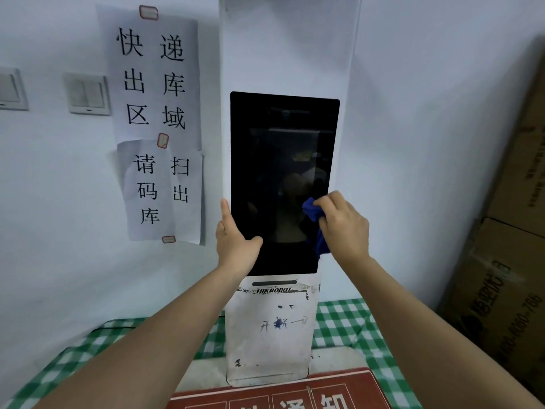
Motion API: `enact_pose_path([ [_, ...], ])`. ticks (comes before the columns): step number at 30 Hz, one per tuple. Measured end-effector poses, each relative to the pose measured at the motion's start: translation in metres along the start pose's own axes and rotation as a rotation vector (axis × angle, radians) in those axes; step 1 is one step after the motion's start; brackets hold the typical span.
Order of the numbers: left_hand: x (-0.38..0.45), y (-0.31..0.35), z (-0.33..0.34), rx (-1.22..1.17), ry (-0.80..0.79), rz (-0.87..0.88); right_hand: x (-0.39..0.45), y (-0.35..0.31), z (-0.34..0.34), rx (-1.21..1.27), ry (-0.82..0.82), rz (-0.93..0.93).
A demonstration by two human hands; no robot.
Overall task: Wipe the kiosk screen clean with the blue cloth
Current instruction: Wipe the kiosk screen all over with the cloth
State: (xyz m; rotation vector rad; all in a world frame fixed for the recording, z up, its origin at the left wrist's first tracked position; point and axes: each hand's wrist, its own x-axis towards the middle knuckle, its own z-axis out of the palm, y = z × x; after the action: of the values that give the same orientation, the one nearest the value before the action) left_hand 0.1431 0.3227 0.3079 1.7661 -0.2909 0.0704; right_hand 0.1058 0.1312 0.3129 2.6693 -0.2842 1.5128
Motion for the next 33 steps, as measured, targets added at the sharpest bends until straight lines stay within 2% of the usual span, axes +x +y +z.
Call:
enact_pose_path([
  [2,0.000,0.000,0.000,-0.001,0.000,0.001,0.014,-0.001,-0.006,0.038,0.064,0.071],
  [4,0.001,0.001,0.001,-0.005,0.004,-0.005,0.016,-0.002,-0.005,0.040,0.073,0.048],
  [10,0.002,0.000,0.001,0.003,0.001,-0.007,-0.031,0.006,0.015,0.039,-0.027,0.009],
  [15,0.002,-0.004,0.002,0.003,0.012,-0.013,-0.016,0.013,0.005,-0.003,-0.068,-0.047],
  [22,0.005,-0.007,0.006,0.031,0.019,-0.004,-0.013,0.007,0.007,0.073,0.041,0.058],
  [30,0.007,-0.010,0.004,0.027,0.016,0.002,-0.050,0.007,0.021,0.093,-0.076,0.050],
  [33,0.005,-0.010,0.003,0.020,0.014,0.008,-0.037,0.004,0.013,0.150,-0.033,0.101],
])
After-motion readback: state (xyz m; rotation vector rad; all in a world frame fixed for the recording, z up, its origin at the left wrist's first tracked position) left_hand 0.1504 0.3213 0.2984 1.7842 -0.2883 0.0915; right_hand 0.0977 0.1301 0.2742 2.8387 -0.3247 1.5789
